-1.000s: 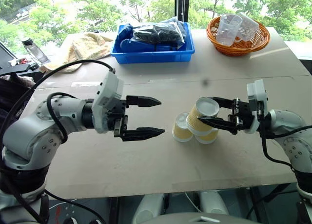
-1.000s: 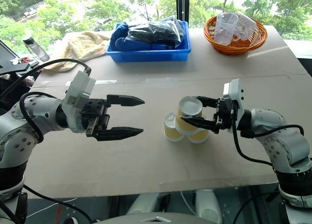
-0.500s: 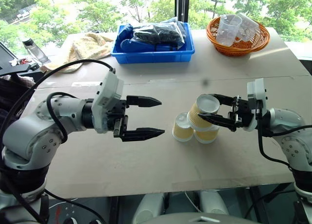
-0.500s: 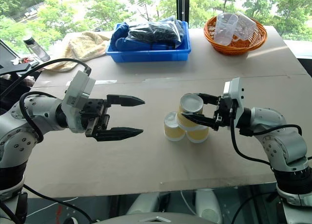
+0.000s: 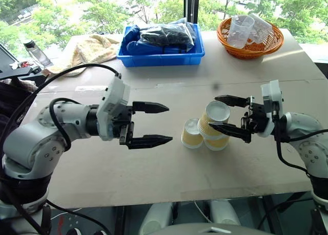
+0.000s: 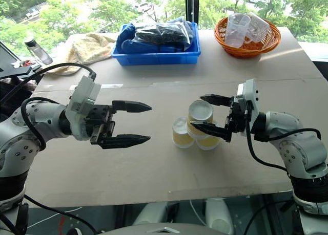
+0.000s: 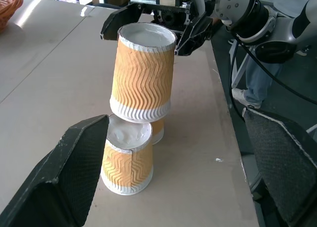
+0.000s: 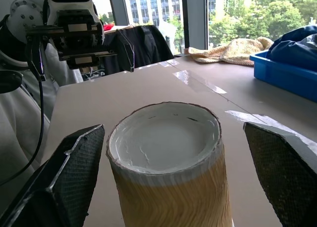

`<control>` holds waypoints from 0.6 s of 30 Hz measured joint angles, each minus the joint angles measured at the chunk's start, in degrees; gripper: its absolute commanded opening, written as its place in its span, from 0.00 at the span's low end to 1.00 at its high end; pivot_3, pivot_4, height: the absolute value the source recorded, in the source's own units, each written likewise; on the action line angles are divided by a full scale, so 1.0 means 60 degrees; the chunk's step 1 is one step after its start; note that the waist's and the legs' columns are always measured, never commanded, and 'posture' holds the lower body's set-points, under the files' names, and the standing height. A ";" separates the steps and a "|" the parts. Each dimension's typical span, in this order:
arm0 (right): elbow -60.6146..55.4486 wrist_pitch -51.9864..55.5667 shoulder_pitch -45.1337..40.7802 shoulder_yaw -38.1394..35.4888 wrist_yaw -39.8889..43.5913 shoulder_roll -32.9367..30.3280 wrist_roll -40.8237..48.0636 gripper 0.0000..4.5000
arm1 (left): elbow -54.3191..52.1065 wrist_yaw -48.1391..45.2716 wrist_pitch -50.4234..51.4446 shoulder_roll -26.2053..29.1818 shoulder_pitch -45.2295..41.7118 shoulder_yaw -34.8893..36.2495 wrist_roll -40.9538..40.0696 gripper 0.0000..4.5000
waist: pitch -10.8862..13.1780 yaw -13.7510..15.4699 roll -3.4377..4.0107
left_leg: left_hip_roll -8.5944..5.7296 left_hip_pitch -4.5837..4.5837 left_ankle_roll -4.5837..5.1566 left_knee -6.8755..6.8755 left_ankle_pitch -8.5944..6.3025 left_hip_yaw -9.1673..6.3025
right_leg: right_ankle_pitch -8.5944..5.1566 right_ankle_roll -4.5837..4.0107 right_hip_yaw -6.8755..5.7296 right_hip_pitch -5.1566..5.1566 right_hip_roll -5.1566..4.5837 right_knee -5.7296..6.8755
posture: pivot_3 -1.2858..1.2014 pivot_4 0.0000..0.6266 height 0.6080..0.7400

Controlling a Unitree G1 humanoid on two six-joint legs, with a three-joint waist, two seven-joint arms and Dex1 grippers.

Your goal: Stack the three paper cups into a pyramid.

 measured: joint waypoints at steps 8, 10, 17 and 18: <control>-0.0073 -0.1110 0.2426 -0.1434 0.0789 -0.0276 -0.0082 0.98 | 0.0192 0.0182 -0.0581 -0.0283 0.2679 0.0862 0.0583 1.00 | 0.0000 0.0025 0.0001 | 0.0001 0.0004 0.0001 -0.0010 0.0000 0.0003 | 0.0000 0.0000 0.0007 0.0003 -0.0001 -0.0007 | 0.52 0.24 1.00; 0.0035 -0.1624 0.3130 -0.1779 0.0894 -0.0172 -0.0315 0.98 | 0.0277 0.0457 -0.1019 -0.0732 0.3300 0.0901 0.1008 1.00 | 0.0000 0.0049 0.0001 | 0.0000 0.0007 0.0001 -0.0001 -0.0001 0.0005 | 0.0000 0.0000 0.0008 0.0009 -0.0002 -0.0002 | 0.52 0.24 1.00; 0.1675 -0.3492 0.4344 -0.2066 0.1052 0.0423 -0.1566 0.98 | 0.1582 0.1698 -0.3199 -0.2114 0.4393 0.0427 0.3482 1.00 | -0.0007 0.0090 0.0004 | 0.0000 0.0032 0.0001 -0.0006 -0.0001 0.0017 | 0.0001 -0.0001 0.0017 0.0024 -0.0001 0.0007 | 0.52 0.24 1.00; 0.2333 -0.4003 0.4398 -0.2035 0.1066 0.0530 -0.1990 0.98 | 0.1987 0.1933 -0.3633 -0.2373 0.4525 0.0286 0.3947 1.00 | -0.0007 0.0093 0.0004 | -0.0001 0.0032 0.0001 -0.0006 -0.0001 0.0020 | 0.0000 -0.0001 0.0019 0.0024 -0.0001 0.0007 | 0.52 0.24 1.00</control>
